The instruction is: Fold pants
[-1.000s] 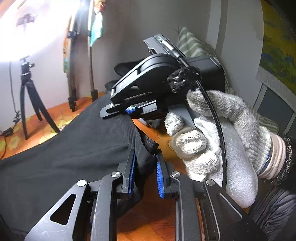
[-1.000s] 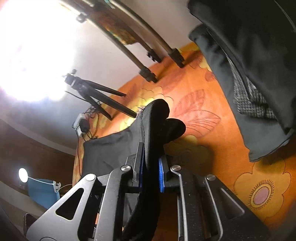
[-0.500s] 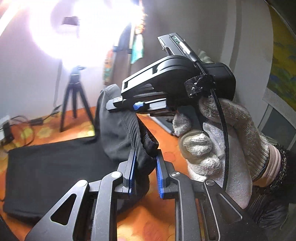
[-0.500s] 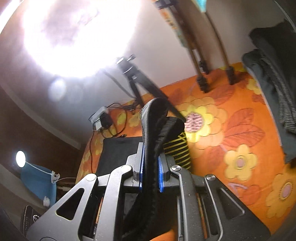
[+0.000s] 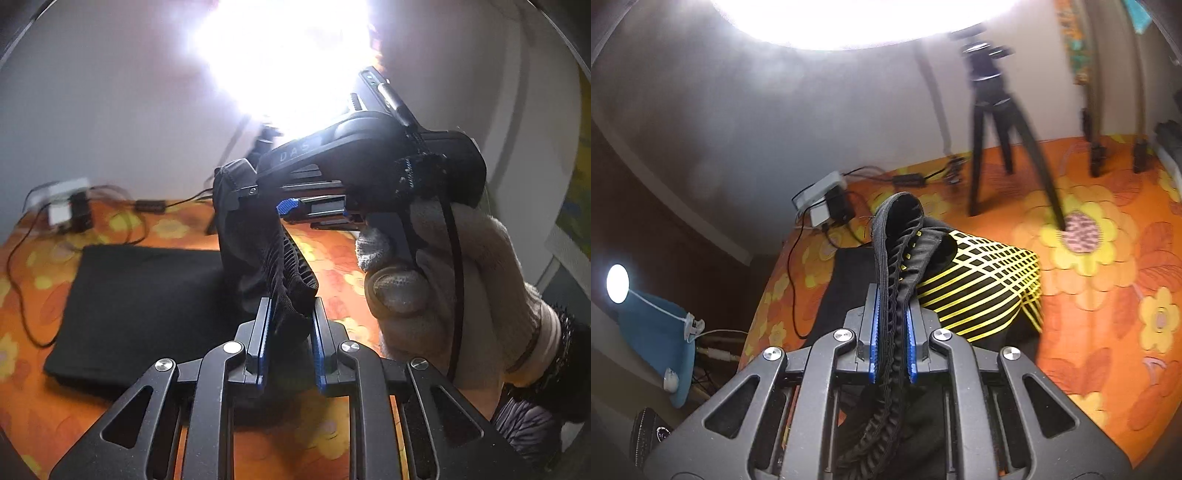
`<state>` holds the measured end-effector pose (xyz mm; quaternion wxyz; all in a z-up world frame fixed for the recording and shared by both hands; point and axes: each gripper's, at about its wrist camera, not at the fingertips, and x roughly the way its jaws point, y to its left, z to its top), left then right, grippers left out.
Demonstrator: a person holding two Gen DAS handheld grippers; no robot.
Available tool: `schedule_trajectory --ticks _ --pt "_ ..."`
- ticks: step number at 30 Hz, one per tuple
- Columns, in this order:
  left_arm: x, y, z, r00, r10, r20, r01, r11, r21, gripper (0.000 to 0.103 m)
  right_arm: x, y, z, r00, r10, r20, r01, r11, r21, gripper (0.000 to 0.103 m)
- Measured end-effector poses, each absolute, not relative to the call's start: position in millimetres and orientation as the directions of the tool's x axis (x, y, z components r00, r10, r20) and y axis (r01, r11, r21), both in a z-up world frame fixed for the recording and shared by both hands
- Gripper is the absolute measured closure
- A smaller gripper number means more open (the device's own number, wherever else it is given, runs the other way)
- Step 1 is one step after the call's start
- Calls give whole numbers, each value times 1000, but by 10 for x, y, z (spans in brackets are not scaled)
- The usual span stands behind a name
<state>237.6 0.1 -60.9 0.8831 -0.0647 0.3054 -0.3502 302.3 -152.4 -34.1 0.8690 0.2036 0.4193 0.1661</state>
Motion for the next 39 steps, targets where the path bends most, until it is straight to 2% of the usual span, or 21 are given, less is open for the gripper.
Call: schedule_trajectory --ticks 14,34,37,39 --pt "2568 674 -823 621 -579 -528 433 815 -385 85 3387 -594 -594 532 447 -719 -144 885 443 90" --pt "2732 1179 -1185 624 -517 -586 269 846 -461 85 3743 106 -1099 458 405 -792 -155 913 377 90" --pt "2746 1225 -1217 623 -509 -594 247 848 -468 86 3772 162 -1147 446 407 -797 -166 913 373 88" --pt "2769 1250 -1254 624 -496 -604 229 855 -465 86 3795 179 -1156 441 416 -795 -173 909 379 83"
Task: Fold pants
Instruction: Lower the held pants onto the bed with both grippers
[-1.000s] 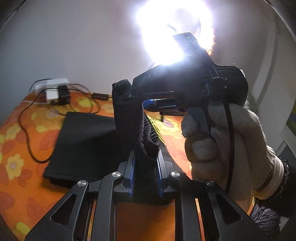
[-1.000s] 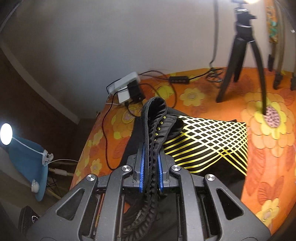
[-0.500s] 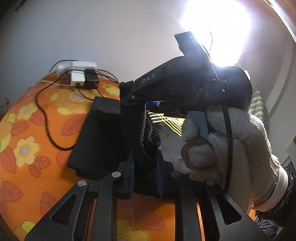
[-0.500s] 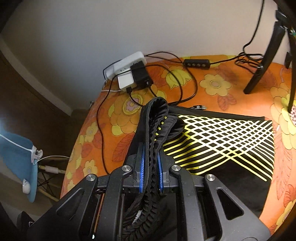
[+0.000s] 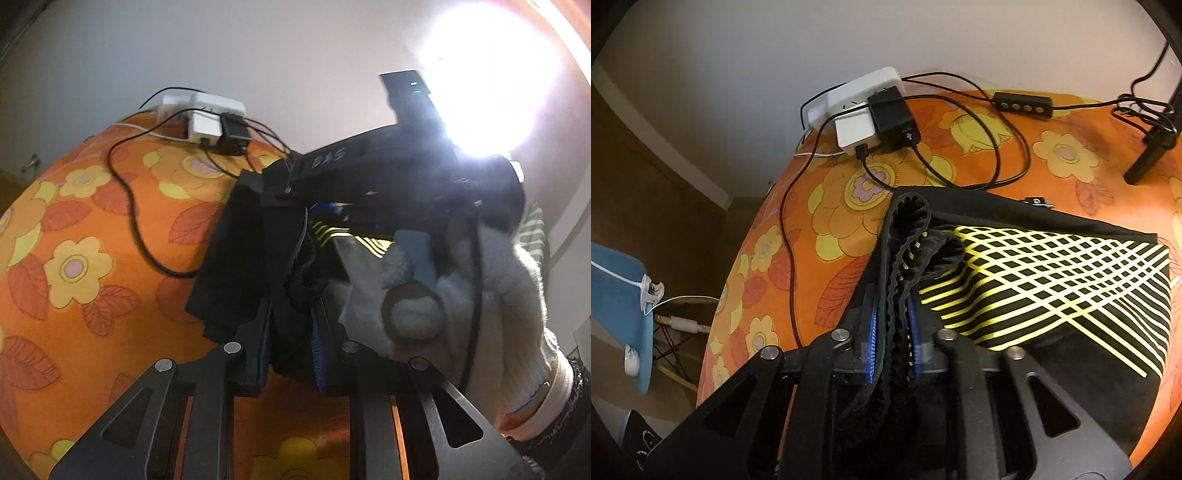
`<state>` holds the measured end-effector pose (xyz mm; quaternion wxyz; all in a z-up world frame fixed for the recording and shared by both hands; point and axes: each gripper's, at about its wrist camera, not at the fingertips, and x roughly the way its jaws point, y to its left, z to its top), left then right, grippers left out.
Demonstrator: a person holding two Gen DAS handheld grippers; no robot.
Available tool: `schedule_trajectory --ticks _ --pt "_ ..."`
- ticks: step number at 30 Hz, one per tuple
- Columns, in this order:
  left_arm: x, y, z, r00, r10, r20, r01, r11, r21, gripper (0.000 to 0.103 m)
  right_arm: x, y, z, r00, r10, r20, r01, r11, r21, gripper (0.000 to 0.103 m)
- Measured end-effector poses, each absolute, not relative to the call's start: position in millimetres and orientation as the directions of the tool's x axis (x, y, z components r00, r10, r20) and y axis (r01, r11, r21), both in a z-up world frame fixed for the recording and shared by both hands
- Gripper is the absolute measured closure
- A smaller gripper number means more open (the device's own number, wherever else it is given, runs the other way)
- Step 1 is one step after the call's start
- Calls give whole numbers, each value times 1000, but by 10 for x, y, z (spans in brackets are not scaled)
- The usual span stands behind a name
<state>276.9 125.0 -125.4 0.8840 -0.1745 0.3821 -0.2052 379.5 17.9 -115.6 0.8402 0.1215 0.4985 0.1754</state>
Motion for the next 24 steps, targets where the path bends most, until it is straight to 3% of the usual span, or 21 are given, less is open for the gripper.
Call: schedule_trajectory --ticks 2,5,16,20,24 --pt "2787 1272 -1287 623 -482 -616 210 862 -462 86 3815 150 -1137 439 451 -777 -179 892 416 66" --pt "2783 1316 -1310 622 -471 -625 186 864 -467 86 3795 71 -1023 463 500 -732 -197 863 465 52" --pt "2779 1391 -1364 615 -431 -660 121 879 -462 83 3642 -415 -841 489 500 -715 -214 863 456 52" --pt "2751 1399 -1306 633 -367 -681 105 913 -394 76 3538 -585 -944 482 445 -755 -227 896 383 52" --pt "2691 1487 -1183 675 -308 -670 70 931 -358 75 3431 -825 -1002 496 421 -759 -224 907 357 52"
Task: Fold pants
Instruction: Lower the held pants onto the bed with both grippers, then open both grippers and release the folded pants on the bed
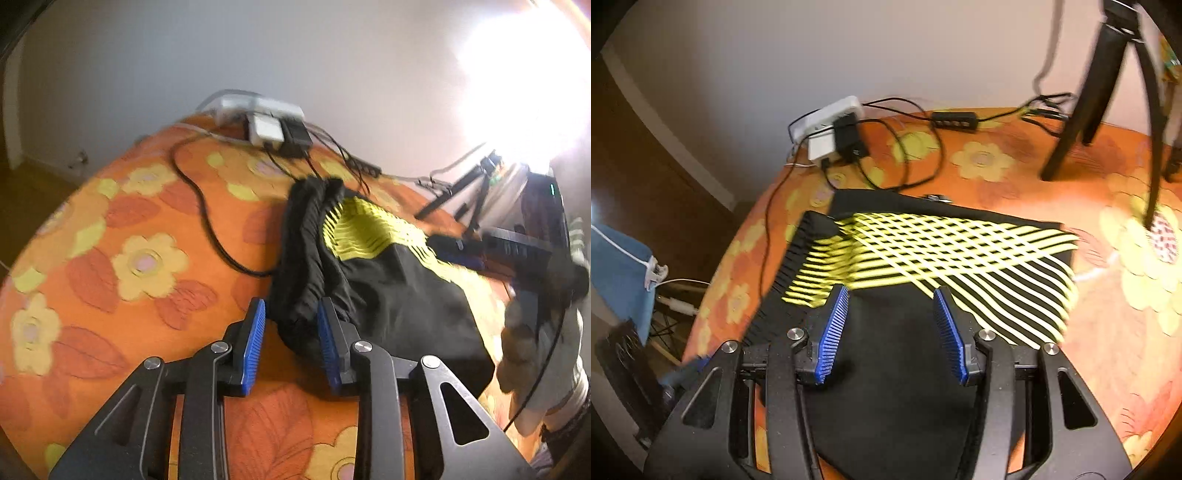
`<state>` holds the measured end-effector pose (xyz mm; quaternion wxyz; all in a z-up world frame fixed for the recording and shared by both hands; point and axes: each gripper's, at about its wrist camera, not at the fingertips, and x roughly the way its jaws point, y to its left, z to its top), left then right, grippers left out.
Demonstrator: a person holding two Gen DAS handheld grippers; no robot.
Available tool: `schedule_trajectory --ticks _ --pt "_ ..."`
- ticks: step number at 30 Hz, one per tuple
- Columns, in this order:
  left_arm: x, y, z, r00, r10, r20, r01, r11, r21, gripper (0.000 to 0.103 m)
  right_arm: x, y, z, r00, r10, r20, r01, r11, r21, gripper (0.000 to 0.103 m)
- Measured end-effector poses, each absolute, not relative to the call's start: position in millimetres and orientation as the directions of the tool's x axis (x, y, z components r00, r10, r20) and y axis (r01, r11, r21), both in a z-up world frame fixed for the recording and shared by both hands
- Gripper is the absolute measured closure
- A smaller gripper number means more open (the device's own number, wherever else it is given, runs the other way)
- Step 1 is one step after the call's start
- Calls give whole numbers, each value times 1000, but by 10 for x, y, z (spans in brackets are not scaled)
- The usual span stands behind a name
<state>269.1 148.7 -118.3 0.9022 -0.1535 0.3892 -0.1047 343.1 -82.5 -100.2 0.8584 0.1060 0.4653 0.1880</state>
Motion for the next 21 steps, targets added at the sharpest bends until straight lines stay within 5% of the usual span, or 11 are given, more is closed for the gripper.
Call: schedule_trajectory --ticks 7,21 --pt "2821 1291 -911 711 -329 -621 158 936 -316 75 3238 -1205 -1071 491 418 -764 -204 908 366 52" --pt "3800 744 -1011 600 -426 -678 252 904 -345 75 3204 -1304 -1152 509 380 -773 -245 924 292 53"
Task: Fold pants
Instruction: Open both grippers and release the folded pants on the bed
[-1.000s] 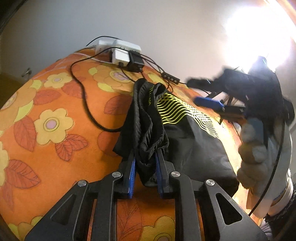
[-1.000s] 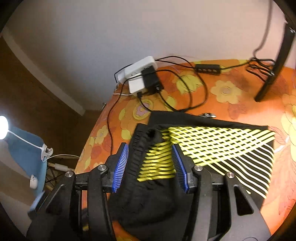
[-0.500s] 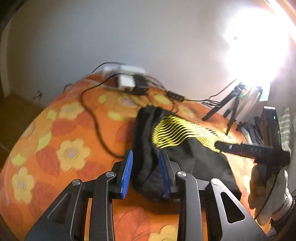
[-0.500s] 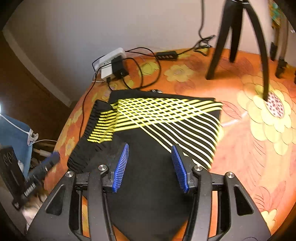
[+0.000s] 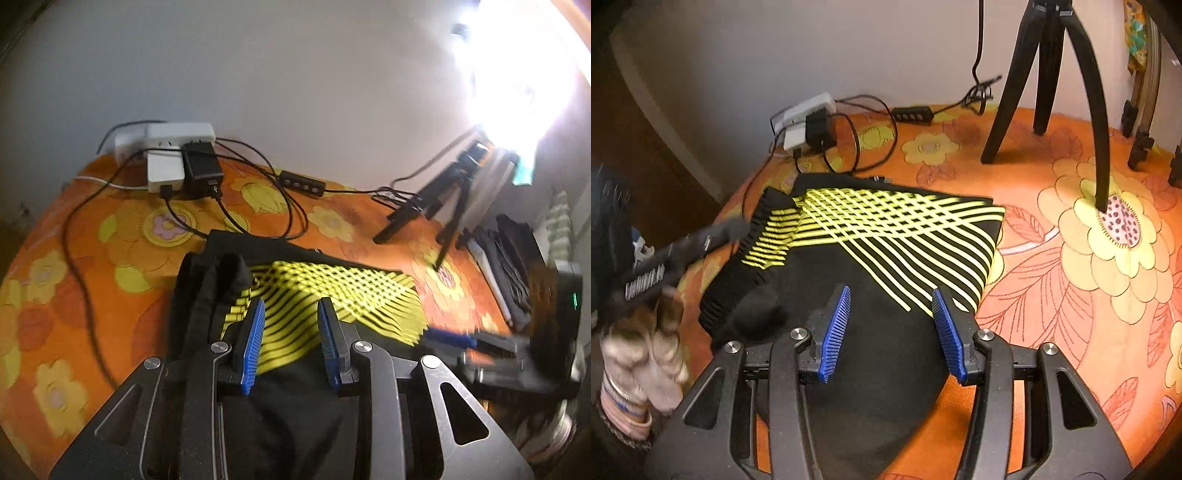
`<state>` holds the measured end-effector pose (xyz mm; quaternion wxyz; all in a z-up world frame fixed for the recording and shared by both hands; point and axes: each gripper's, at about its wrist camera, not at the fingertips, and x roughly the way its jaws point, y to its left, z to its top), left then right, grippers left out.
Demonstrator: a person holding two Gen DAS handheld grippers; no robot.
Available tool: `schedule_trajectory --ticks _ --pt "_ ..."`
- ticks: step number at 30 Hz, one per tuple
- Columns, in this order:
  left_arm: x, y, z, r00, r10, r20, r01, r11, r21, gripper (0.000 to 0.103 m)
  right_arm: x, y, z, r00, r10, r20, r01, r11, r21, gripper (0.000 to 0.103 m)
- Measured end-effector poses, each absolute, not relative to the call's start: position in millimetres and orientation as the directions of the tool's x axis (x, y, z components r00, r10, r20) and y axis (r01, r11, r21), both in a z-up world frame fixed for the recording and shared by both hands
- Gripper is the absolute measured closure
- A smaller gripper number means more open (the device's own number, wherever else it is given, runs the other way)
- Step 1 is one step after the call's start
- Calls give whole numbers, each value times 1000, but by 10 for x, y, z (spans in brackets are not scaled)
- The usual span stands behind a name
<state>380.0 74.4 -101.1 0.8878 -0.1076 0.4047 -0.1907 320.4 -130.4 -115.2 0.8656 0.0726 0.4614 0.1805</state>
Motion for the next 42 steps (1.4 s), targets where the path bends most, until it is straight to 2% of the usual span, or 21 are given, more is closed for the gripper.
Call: schedule_trajectory --ticks 5,10,11,16,21,28,30,35,42 --pt "4075 696 -1161 606 -304 -735 202 953 -227 75 3233 -1320 -1263 494 374 -785 -240 926 291 53" --pt "4221 894 -1223 627 -212 -750 112 977 -182 75 3235 -1320 -1261 494 373 -785 -250 926 283 53" --pt "4252 952 -1220 632 -199 -749 90 979 -185 73 3233 -1320 -1260 495 372 -785 -250 926 281 53" --pt "4140 1055 -1081 653 -195 -731 102 980 -171 72 3220 -1326 -1255 498 362 -788 -252 930 268 55" --pt "3667 1093 -896 656 -271 -704 192 962 -192 72 3172 -1367 -1168 502 375 -779 -251 926 283 55" --pt "3046 819 -1021 618 -276 -736 286 951 -117 72 2849 -1269 -906 512 398 -762 -327 910 255 55" --pt "2998 785 -1093 617 -248 -747 277 957 -89 72 2704 -1252 -861 501 411 -762 -346 902 259 55" --pt "3012 842 -1195 605 -246 -757 249 962 -113 72 2420 -1247 -863 458 453 -765 -373 879 298 58" --pt "2993 870 -1221 602 -250 -759 241 962 -126 72 2214 -1067 -1107 383 430 -818 -437 864 250 59"
